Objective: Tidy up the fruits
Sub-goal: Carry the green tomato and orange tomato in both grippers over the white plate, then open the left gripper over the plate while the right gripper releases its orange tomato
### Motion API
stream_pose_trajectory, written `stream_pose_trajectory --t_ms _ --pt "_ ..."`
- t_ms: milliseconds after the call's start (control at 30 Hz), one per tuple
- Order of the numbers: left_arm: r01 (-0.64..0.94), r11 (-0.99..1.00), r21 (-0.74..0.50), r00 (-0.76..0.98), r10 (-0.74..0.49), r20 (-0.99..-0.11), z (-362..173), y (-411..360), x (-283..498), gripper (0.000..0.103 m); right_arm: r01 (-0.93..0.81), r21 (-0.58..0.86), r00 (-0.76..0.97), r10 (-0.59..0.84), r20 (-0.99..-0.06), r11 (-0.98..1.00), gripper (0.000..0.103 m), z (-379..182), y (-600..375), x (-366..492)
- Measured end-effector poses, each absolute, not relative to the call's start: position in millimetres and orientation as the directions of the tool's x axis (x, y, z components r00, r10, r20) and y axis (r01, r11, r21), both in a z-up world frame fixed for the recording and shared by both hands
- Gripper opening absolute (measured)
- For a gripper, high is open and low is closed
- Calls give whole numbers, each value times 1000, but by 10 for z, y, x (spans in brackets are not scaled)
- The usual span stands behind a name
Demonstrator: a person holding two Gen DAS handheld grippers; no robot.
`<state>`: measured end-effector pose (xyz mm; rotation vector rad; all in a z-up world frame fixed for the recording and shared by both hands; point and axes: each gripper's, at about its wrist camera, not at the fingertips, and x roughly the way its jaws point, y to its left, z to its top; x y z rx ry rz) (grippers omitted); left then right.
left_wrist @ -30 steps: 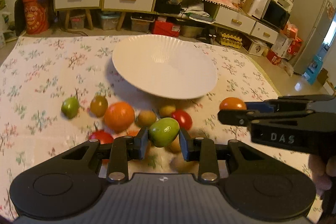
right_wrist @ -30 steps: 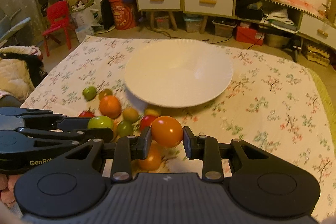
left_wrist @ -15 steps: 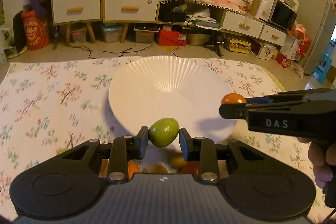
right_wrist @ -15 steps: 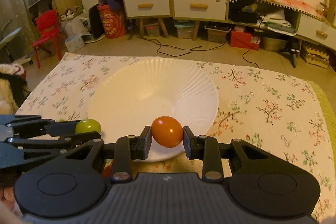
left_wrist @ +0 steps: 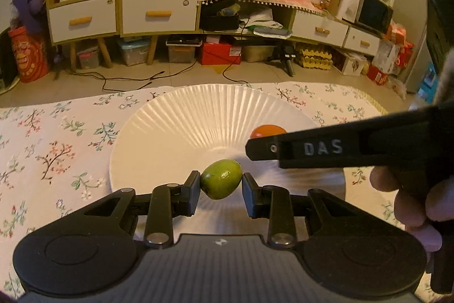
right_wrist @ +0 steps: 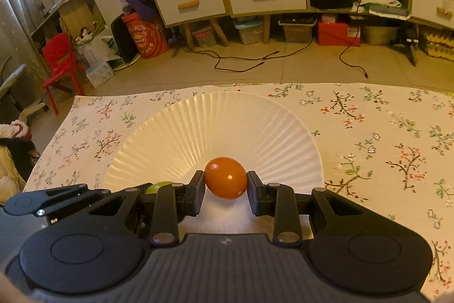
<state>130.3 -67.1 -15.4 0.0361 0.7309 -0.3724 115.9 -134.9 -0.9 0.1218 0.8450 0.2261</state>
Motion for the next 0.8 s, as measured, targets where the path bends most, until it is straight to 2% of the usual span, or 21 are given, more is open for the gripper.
stream_pose_trajectory --t_ms 533,567,600,633,667,800 --pt "352 934 -62 686 -303 -661 -204 -704 1389 28 -109 220 619 240 -748 969 30 -67 -1350 1240" --pt "358 932 -63 690 -309 -655 -201 -700 1378 31 -109 223 619 242 -747 969 31 -62 -1350 1235" --pt "364 929 -63 691 -315 -651 -196 -699 1361 40 -106 228 622 244 -744 968 31 -51 -1356 1227" --pt "366 929 -60 693 -315 -648 -187 -698 1346 45 -104 238 626 249 -739 966 32 -32 -1369 1212" --pt "366 929 -53 699 -312 -643 -178 -695 1325 53 -103 244 629 253 -735 964 36 -18 -1383 1207" --pt "363 931 -46 703 -306 -642 -160 -676 1276 65 -93 242 647 243 -723 966 50 57 -1424 1167"
